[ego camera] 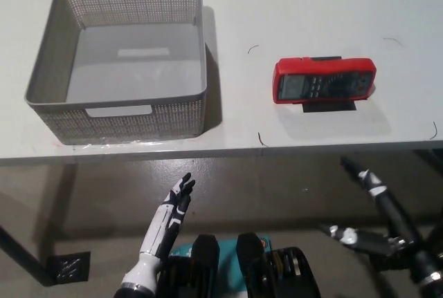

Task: Use the right hand to pick up a multimeter on the right side and put it into a container on the left side

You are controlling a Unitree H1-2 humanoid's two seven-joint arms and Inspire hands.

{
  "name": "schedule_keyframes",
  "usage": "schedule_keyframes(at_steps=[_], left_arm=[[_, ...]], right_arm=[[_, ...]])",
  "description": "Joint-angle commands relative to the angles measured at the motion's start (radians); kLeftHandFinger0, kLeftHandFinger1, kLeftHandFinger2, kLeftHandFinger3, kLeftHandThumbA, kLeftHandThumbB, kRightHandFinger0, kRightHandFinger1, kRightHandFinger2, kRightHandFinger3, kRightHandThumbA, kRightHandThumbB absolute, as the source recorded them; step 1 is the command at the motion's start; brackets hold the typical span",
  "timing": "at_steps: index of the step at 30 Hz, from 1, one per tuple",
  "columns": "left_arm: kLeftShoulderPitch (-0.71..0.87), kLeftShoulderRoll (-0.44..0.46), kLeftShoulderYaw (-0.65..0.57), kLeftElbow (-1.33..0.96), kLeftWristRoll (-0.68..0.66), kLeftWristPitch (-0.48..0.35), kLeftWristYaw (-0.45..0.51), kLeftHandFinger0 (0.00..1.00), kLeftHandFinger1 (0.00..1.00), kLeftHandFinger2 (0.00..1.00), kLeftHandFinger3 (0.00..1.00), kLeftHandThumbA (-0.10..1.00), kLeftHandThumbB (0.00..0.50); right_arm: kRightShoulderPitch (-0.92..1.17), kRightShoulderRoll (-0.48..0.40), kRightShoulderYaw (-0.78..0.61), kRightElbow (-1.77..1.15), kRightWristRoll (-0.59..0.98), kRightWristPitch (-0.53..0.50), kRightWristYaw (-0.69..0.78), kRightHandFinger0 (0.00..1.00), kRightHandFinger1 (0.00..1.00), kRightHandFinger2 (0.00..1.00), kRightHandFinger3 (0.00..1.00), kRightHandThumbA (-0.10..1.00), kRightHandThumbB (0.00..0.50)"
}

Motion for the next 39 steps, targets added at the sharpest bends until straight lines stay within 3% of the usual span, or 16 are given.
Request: schedule_keyframes(at_steps=[1, 2, 4, 8, 11, 15, 20, 22, 25, 33, 39], left_arm=[[-0.029, 0.007, -0.007, -0.012, 0.01, -0.085, 0.037, 1.0, 1.0, 1.0, 1.0, 1.0, 0.48], [-0.029, 0.007, -0.007, -0.01, 0.01, -0.085, 0.038, 1.0, 1.0, 1.0, 1.0, 1.0, 0.477], [-0.032, 0.008, -0.009, -0.005, 0.013, -0.085, 0.045, 1.0, 1.0, 1.0, 1.0, 1.0, 0.472], [-0.029, 0.005, -0.006, -0.005, 0.012, -0.085, 0.043, 1.0, 1.0, 1.0, 1.0, 1.0, 0.479], [-0.024, 0.004, -0.004, -0.008, 0.016, -0.085, 0.046, 1.0, 1.0, 1.0, 1.0, 1.0, 0.475], [-0.013, 0.002, -0.006, -0.008, 0.014, -0.085, 0.05, 1.0, 1.0, 1.0, 1.0, 1.0, 0.476], [-0.016, 0.007, -0.013, -0.01, 0.019, -0.085, 0.053, 1.0, 1.0, 1.0, 1.0, 1.0, 0.452], [-0.017, 0.008, -0.016, -0.005, 0.016, -0.085, 0.055, 1.0, 1.0, 1.0, 1.0, 1.0, 0.452], [-0.01, 0.004, -0.014, -0.014, 0.024, -0.085, 0.051, 1.0, 1.0, 1.0, 1.0, 1.0, 0.466], [-0.009, 0.001, -0.016, -0.017, 0.018, -0.085, 0.047, 1.0, 1.0, 1.0, 1.0, 1.0, 0.471], [-0.004, -0.003, -0.021, -0.02, 0.02, -0.085, 0.055, 1.0, 1.0, 1.0, 1.0, 1.0, 0.478]], right_arm=[[-0.041, -0.188, -0.063, -0.376, -0.208, 0.229, 0.13, 1.0, 1.0, 1.0, 1.0, 1.0, 0.379], [-0.06, -0.21, -0.077, -0.405, -0.205, 0.235, 0.136, 1.0, 1.0, 1.0, 1.0, 1.0, 0.36], [-0.127, -0.272, -0.102, -0.499, -0.217, 0.345, 0.187, 1.0, 1.0, 1.0, 1.0, 1.0, 0.391], [-0.32, -0.363, -0.086, -0.546, -0.241, 0.486, 0.274, 1.0, 1.0, 1.0, 1.0, 1.0, 0.385], [-0.472, -0.392, -0.04, -0.48, -0.229, 0.537, 0.316, 1.0, 1.0, 1.0, 1.0, 1.0, 0.361], [-0.694, -0.383, 0.06, -0.244, -0.246, 0.544, 0.382, 1.0, 1.0, 1.0, 1.0, 1.0, 0.398], [-0.927, -0.332, 0.183, 0.081, -0.314, 0.516, 0.432, 1.0, 1.0, 1.0, 1.0, 1.0, 0.433], [-1.024, -0.301, 0.232, 0.221, -0.329, 0.511, 0.45, 1.0, 1.0, 1.0, 1.0, 1.0, 0.41], [-1.149, -0.245, 0.31, 0.417, -0.381, 0.5, 0.449, 1.0, 1.0, 1.0, 1.0, 1.0, 0.451], [-1.345, -0.107, 0.495, 0.835, -0.477, 0.408, 0.414, 1.0, 1.0, 1.0, 1.0, 1.0, 0.446], [-1.387, -0.018, 0.572, 1.061, -0.487, 0.388, 0.353, 1.0, 1.0, 1.0, 1.0, 1.0, 0.474]])
